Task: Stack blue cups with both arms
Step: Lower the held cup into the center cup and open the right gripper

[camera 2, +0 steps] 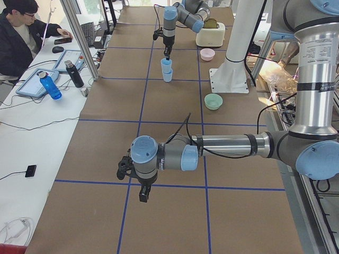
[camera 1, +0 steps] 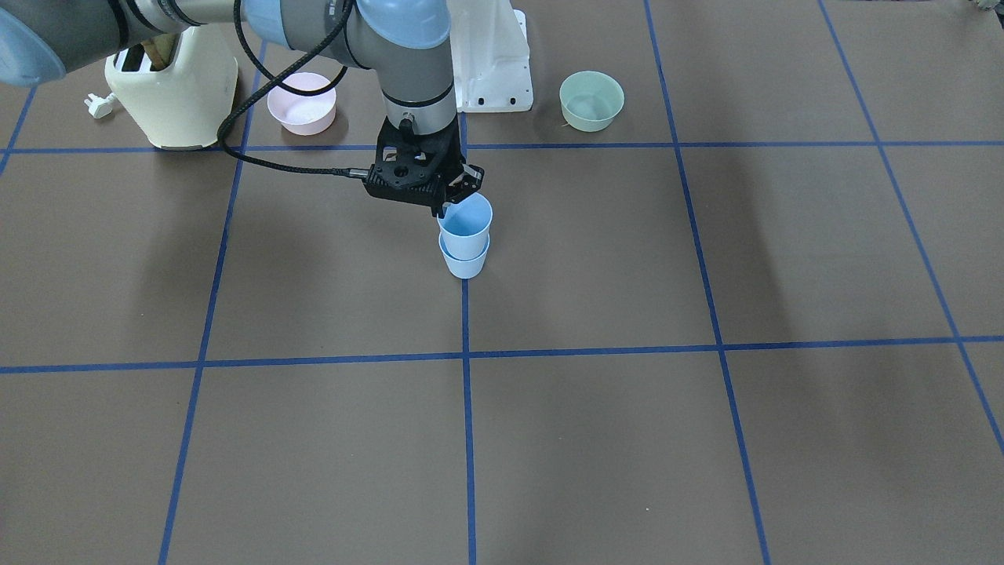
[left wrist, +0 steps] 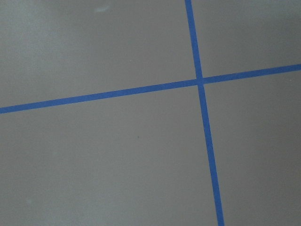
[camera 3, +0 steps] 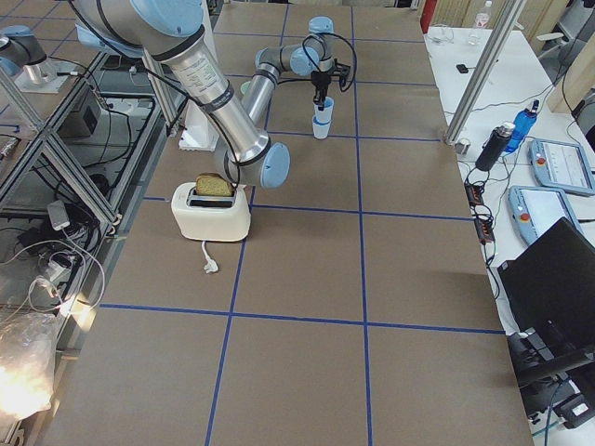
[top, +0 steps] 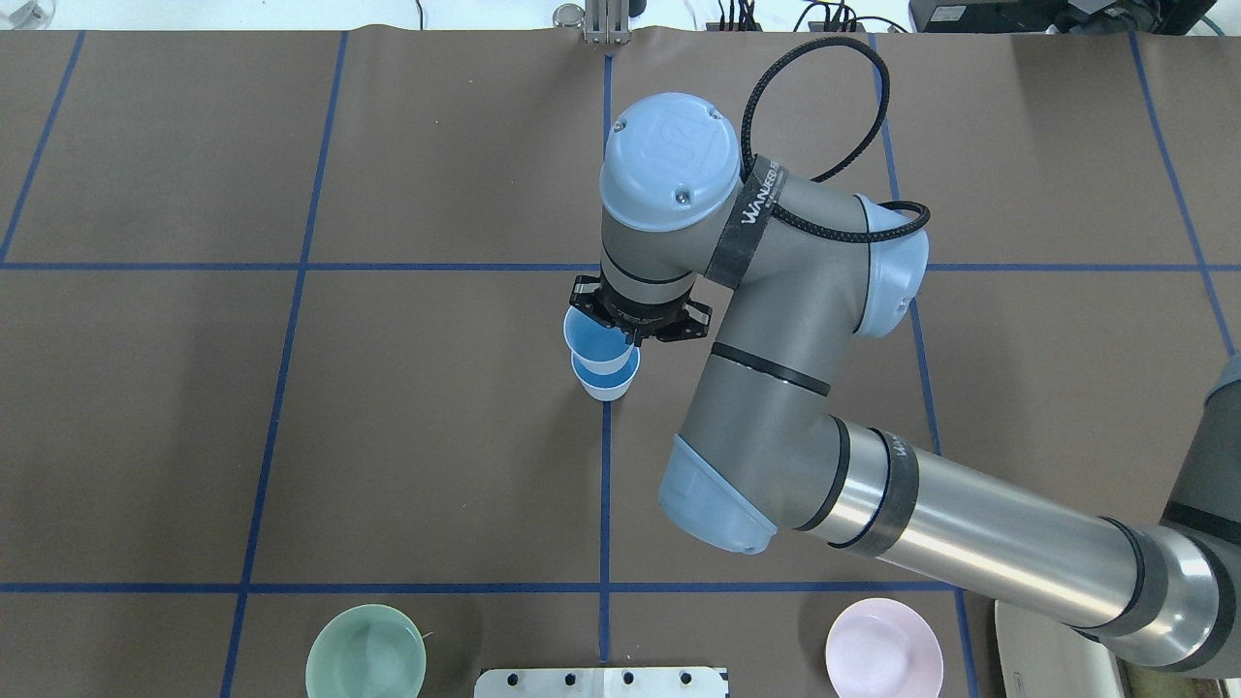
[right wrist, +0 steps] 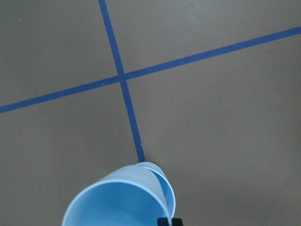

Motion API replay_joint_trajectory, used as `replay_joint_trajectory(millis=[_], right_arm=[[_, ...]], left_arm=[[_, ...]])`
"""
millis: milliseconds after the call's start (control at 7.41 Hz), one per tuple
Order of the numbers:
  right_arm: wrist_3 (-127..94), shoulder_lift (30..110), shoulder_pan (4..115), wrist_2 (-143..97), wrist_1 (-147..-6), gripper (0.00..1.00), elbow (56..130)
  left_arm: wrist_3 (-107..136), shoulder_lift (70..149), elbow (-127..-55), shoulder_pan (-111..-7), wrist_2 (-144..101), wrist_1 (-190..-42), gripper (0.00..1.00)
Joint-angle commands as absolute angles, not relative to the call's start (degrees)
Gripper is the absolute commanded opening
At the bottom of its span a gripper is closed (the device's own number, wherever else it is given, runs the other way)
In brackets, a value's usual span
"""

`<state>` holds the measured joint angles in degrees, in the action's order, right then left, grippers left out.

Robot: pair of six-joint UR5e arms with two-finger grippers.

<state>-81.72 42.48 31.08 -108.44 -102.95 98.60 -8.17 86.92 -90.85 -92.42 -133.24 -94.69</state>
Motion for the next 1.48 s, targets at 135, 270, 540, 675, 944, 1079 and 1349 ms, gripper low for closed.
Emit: replay_joint_trajectory(millis=[135,270,540,675,944,1079,1349], right_arm=[[-81.65,43.67,29.71,-107.58,-102.92,0.00,98.35],[-81.22,43.86,29.36,-107.58,-102.75,0.00,98.26],[-81.04,43.77,28.74,-107.49,-102.39,0.00,98.26],[-81.04,43.68,28.74,-107.49,-102.13,0.00,98.26],[-81.56,43.85,28.74,-107.40,-101.17,0.21,98.09],[-81.65,44.29,28.74,-107.32,-100.12,0.32,98.09],[-81.04,44.21,29.53,-106.27,-100.11,0.69,98.52]], left_arm=[[-8.17,86.92,-90.79,-92.37,-133.24,-94.75,0.98],[-8.17,86.84,-90.79,-92.37,-133.24,-94.75,0.98],[-8.17,86.84,-90.70,-92.37,-133.24,-94.75,0.98],[-8.17,86.84,-90.70,-92.37,-133.24,-94.75,0.98],[-8.17,86.84,-90.62,-92.37,-133.24,-94.75,0.98],[-8.17,86.84,-90.62,-92.37,-133.16,-94.75,0.98],[-8.17,86.84,-90.62,-92.29,-133.24,-94.66,0.98]])
